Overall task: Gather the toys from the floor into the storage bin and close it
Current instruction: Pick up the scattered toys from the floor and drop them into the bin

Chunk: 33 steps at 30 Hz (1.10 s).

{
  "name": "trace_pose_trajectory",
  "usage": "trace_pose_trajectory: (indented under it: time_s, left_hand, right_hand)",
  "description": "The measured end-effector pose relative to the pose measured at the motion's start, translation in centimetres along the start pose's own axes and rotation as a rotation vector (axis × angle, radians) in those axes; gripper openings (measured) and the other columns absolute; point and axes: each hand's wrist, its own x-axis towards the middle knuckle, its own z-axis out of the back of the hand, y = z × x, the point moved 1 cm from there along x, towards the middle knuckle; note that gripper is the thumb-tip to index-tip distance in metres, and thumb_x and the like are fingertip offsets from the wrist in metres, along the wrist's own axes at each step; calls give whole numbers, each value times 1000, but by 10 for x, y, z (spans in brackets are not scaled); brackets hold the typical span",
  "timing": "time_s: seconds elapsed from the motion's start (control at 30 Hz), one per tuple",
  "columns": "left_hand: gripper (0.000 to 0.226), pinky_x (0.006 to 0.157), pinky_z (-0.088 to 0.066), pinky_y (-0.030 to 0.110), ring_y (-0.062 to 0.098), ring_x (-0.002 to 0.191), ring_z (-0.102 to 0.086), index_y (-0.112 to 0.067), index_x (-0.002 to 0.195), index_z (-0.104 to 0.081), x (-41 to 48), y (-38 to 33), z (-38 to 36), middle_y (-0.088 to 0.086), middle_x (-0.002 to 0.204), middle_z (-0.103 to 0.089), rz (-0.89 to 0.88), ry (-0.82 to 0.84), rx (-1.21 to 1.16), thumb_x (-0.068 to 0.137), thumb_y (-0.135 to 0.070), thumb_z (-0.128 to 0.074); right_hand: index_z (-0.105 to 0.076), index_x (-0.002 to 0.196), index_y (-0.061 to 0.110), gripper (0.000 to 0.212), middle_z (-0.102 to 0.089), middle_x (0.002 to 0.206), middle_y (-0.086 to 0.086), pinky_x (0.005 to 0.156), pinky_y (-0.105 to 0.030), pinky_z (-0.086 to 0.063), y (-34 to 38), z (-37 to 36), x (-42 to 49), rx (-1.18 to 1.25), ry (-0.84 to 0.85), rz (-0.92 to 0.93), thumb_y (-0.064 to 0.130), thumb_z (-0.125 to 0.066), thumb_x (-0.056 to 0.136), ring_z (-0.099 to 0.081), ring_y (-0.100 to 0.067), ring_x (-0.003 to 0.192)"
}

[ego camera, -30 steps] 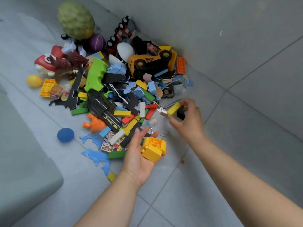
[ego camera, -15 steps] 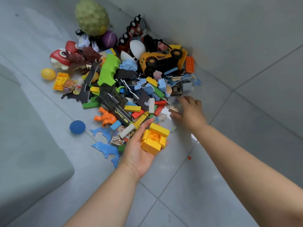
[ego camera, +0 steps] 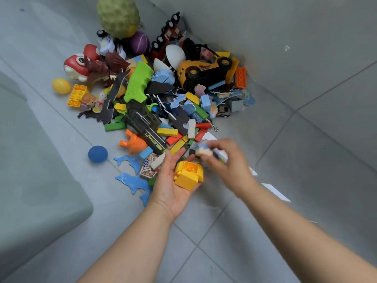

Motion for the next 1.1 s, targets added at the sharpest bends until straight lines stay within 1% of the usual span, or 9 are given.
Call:
trace_pose_trajectory:
  time_s: [0.07,0.23,0.3,0.37,0.47,0.67,0.77,0.83,1.1]
  left_hand:
    - [47,86,-50,41,25,100,-65,-22,117,-60,0,3,0,8,110,-69,-5,15,24,84,-53,-47]
    - [31,71,-56,33,22,85,-68,-19,109,-62,-9,14,17,9,98,-70,-34,70,23,79,-22,-57]
    - [29,68,-58,36,21,80,-67,-20,105,-64,-12,15,22,8,94,-69,-28,56,0,76,-18,-58]
    - [29,72,-58,42,21,79,-66,-21,101,-66,-13,14,24,7,95,-67,-30,32,-26,73,-16,-61]
    - [31,76,-57,44,21,82,-65,-22,101,-66,-15,10,24,7,100,-63,-54,2,-31,71,-16,-62]
    - [34,74,-57,42,23,87,-64,-21,104,-65,-20,5,23,7,98,-64,-52,3,-49,70,-17,-61]
    - [36,76,-57,42,23,87,-66,-22,106,-65,-22,6,23,7,96,-67,-45,7,-53,71,-18,-61]
    - [35,75,-57,42,24,88,-66,-22,107,-65,-24,6,23,8,99,-66,-42,1,-57,72,-19,-60]
    - [28,77,-56,44,29,104,-62,-22,108,-65,-29,0,27,9,113,-65,-38,-43,-91,81,-17,-58]
  right_hand:
    - [-65,105,22,24,-52,95,12,81,-14,-36,11,-18,-26,40,111,8,18,-69,81,-49,0,89]
    - [-57,121,24,46,-58,106,8,88,-15,-44,20,-11,-34,160,294,-22,31,-71,77,-55,-2,97]
    - [-58,119,22,39,-58,106,7,86,-21,-48,15,1,-23,154,212,-58,25,-69,82,-57,-4,94]
    - [-56,121,19,35,-54,115,0,89,-29,-45,-1,9,-6,-167,46,-68,23,-62,87,-52,-15,104]
    - [-50,126,14,38,-51,121,-9,88,-34,-39,-23,4,12,-478,77,-99,22,-57,89,-45,-29,114]
    - [-57,122,7,32,-56,113,-14,81,-25,-37,-22,3,15,-401,22,60,14,-56,90,-54,-29,102]
    - [-63,106,4,23,-59,111,-16,85,-32,-43,-14,-6,23,-455,165,251,10,-63,84,-55,-33,100]
    - [-60,106,6,22,-57,118,-12,94,-38,-42,-14,-12,28,-495,251,244,13,-62,86,-49,-32,108]
    - [-47,124,10,35,-44,125,-12,92,-30,-35,-16,-15,35,-500,222,54,21,-54,91,-39,-28,113]
